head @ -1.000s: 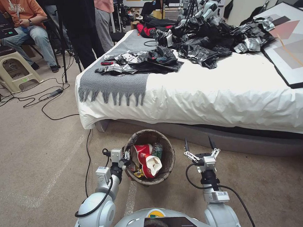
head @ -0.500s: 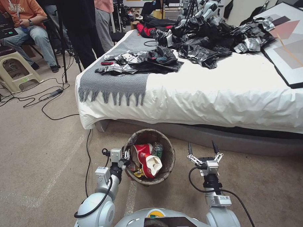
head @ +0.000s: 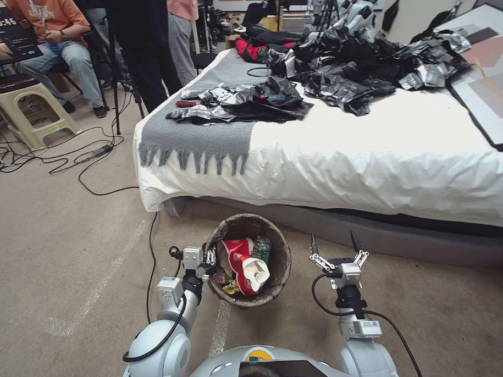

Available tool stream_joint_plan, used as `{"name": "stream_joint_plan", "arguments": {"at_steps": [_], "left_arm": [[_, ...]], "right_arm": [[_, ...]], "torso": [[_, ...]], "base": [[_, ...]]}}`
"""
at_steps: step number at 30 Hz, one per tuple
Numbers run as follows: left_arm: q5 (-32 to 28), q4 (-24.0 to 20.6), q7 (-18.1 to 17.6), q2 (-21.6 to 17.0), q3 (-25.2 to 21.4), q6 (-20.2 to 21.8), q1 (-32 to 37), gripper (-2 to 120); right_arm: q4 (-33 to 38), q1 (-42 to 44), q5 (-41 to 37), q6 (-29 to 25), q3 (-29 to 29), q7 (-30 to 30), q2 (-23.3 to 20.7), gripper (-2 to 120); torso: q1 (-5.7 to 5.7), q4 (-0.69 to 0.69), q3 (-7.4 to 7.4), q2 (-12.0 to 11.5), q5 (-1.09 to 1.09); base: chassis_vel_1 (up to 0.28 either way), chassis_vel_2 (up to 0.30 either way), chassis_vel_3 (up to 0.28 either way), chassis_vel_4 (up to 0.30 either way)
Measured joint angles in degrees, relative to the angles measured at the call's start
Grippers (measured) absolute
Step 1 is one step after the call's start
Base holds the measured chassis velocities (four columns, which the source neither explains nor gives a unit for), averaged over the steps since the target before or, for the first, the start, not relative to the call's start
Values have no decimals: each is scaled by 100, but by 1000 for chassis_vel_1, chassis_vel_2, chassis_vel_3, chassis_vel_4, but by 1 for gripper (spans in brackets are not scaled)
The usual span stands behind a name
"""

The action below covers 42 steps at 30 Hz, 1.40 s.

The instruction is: Pick up the trash bin, then pick up the garbage from the floor and place it into the trash bin.

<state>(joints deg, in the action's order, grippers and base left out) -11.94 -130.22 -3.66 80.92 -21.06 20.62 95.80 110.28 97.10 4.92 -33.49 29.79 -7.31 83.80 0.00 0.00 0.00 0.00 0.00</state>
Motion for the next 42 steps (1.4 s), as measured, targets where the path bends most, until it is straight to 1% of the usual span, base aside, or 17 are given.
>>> {"name": "stream_joint_plan", "arguments": {"at_steps": [14,21,42], "left_arm": [[-26,-21,5,9,-31,-8,-7,6],[-76,-21,5,6,-100,-9,-41,6],[-76,-62,5,1,-70,-17,-16,6]], "right_arm": [[-34,-83,-35,57,-40,15,-40,100],[-37,-104,-72,59,-24,16,-65,100],[-54,-100,-91,77,-1,15,-94,100]], "torso": [[0,0,0,0,0],[0,1,0,0,0],[0,-1,0,0,0]], "base": [[94,88,90,97],[130,142,129,114],[121,123,124,131]]}}
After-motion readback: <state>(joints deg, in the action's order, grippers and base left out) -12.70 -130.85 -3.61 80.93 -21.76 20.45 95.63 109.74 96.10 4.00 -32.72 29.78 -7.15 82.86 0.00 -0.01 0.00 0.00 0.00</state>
